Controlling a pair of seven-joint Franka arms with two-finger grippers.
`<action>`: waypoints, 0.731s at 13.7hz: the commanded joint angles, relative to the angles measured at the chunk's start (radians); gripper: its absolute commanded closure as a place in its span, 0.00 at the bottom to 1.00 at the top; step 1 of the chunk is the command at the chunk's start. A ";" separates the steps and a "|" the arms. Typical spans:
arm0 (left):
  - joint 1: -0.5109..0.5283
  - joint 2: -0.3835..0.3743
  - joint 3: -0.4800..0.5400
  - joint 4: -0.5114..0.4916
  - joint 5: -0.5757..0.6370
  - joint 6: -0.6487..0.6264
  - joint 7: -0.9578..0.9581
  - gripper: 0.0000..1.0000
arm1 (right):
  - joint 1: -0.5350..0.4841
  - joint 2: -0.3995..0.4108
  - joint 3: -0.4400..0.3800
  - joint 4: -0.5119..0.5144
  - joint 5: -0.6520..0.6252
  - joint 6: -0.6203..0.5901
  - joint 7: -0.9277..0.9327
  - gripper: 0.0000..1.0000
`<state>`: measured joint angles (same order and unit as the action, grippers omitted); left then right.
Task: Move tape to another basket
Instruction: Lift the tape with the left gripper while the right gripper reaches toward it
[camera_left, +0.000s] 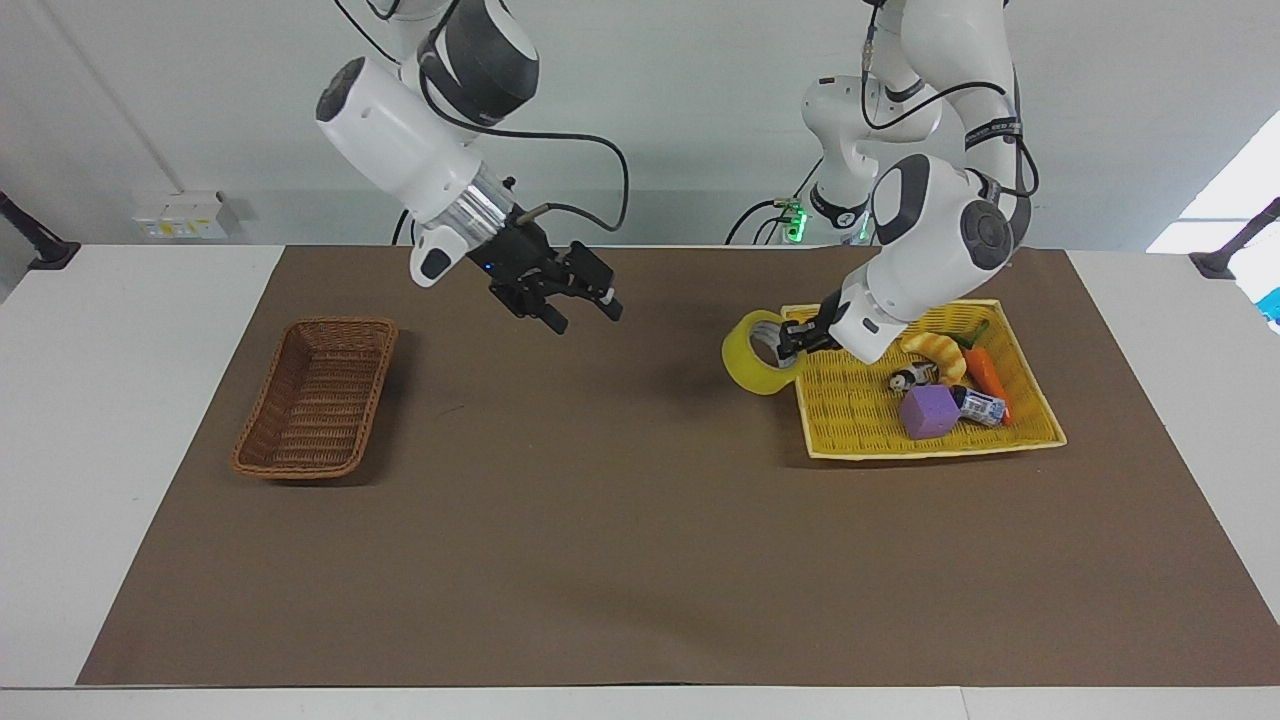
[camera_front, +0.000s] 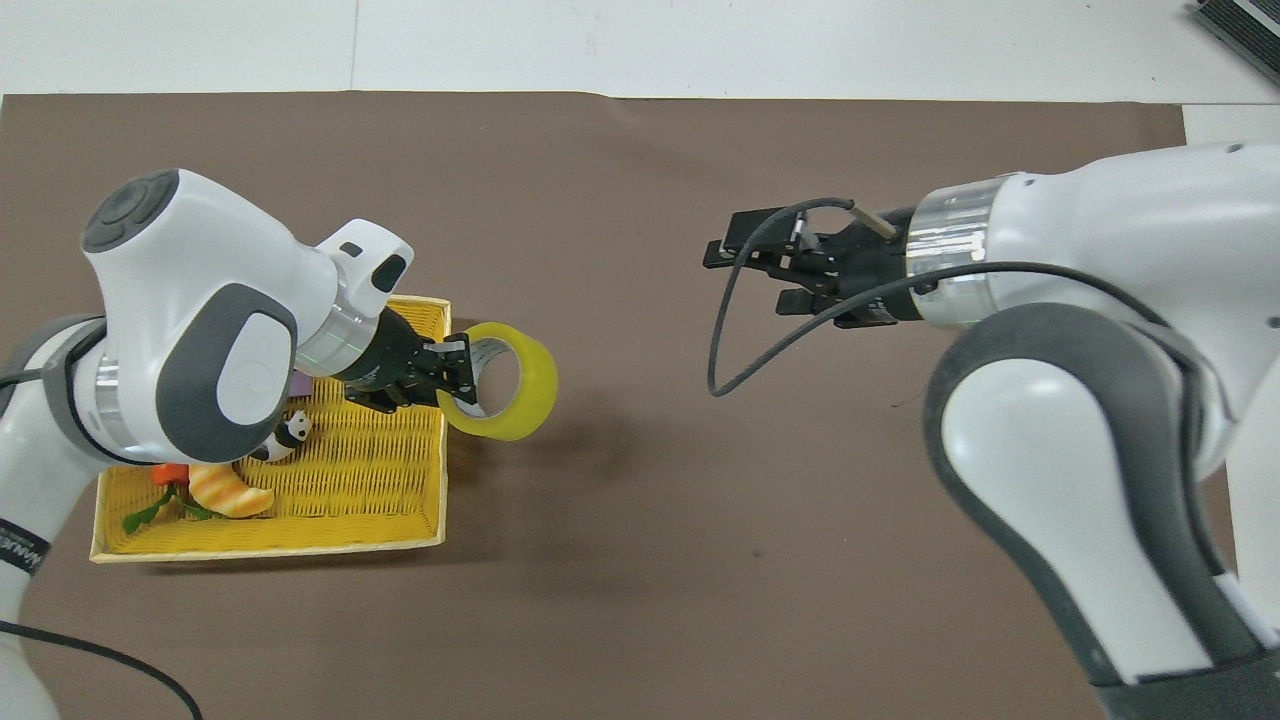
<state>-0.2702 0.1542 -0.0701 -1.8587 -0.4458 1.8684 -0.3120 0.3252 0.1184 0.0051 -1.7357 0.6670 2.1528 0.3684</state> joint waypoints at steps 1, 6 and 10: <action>-0.064 0.002 0.016 0.018 -0.072 0.056 -0.025 1.00 | 0.037 0.029 -0.002 -0.028 0.031 0.082 -0.005 0.00; -0.184 0.008 0.016 0.021 -0.080 0.227 -0.174 1.00 | 0.037 -0.022 -0.001 -0.160 0.247 0.113 -0.256 0.00; -0.213 -0.002 0.004 0.033 -0.083 0.268 -0.228 1.00 | 0.017 -0.078 -0.001 -0.266 0.283 0.116 -0.443 0.00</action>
<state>-0.4672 0.1558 -0.0729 -1.8495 -0.5063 2.1311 -0.5137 0.3606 0.1054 -0.0007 -1.9099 0.9164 2.2481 0.0239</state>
